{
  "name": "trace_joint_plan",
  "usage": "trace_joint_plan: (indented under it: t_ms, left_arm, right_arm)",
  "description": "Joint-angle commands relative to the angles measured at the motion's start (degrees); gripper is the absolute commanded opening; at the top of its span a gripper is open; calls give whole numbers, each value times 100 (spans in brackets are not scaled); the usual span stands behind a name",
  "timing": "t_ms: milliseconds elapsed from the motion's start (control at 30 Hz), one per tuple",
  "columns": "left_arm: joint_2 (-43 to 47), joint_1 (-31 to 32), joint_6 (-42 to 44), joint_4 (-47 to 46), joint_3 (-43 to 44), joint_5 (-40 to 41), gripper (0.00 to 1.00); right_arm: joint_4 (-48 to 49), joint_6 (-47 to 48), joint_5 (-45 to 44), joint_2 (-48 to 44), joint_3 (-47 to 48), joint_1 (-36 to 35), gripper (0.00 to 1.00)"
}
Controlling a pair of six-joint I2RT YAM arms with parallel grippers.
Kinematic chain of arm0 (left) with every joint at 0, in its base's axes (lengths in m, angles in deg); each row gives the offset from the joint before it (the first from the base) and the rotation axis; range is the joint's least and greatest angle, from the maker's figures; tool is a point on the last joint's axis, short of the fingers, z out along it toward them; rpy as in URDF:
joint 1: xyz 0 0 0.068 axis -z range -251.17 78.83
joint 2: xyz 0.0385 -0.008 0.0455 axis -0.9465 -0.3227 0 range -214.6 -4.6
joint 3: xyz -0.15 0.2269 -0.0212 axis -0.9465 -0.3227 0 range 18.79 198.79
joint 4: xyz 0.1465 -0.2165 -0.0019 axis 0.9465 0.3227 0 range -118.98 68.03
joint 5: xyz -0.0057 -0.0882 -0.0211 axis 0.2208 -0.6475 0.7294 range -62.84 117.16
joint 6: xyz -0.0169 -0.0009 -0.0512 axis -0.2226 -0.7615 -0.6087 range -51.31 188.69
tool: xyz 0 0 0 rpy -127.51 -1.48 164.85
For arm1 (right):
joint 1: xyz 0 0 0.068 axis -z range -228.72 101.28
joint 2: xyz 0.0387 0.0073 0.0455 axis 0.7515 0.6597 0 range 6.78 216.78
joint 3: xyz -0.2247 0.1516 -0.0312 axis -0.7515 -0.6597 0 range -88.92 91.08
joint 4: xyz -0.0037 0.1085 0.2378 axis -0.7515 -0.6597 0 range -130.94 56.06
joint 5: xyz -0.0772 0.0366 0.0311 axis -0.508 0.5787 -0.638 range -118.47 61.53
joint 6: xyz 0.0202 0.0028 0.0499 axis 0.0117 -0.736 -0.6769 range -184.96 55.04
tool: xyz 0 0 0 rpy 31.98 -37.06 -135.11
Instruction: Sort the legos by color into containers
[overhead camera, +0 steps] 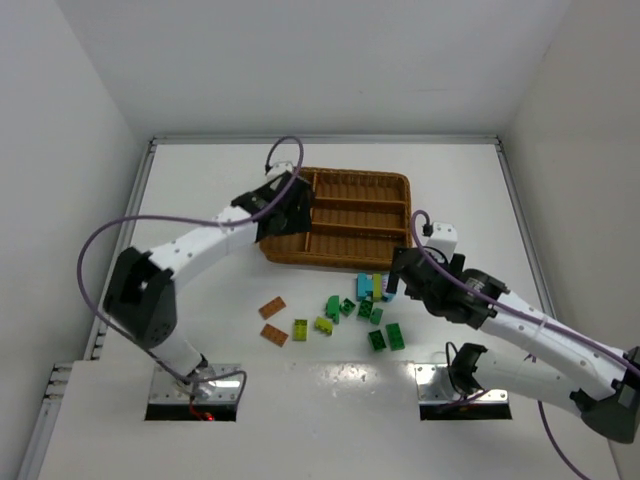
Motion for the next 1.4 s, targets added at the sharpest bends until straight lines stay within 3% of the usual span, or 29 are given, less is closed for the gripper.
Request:
trace_joint_plan:
  t_ms: [0,200,367,500,900,1000,1100,1300,1367]
  left_arm:
    - [905,535,-522,173,-1071,-296,76]
    - [1548,1844,-1534,-186,-2675,-682,76]
    - [1355,2758,-2008,-275,-2931,-569,73]
    - [1241,3040,-2395,-275,-2984,-411,68]
    - [600,3041,-2396,-222,-2923,-358,61]
    - [511,2927,-2396,-222,-2923,-358,46]
    - [686,2927,-2344,-91,-2791,-226,42]
    - [1416,1997,-1598,323,-2238,116,41]
    - [1417,1401,-1186,375,-1879,169,41]
  right_arm:
    - [131,-27,-9,-70,-118,-17,100]
    - [254,-27,44,-18,-180,-17,100]
    - [307,87,97,35,-180,-17,100]
    - [307,87,150,35,-180,-17,100]
    - [360,87,150,88,-180,-17,100]
    - [360,87,150,88,-180,-17,100]
    - [299,87,150,88,-180,-17,100]
    - [246,87,97,88,-127,-17,100]
    - [246,87,97,88,-127,-17,100]
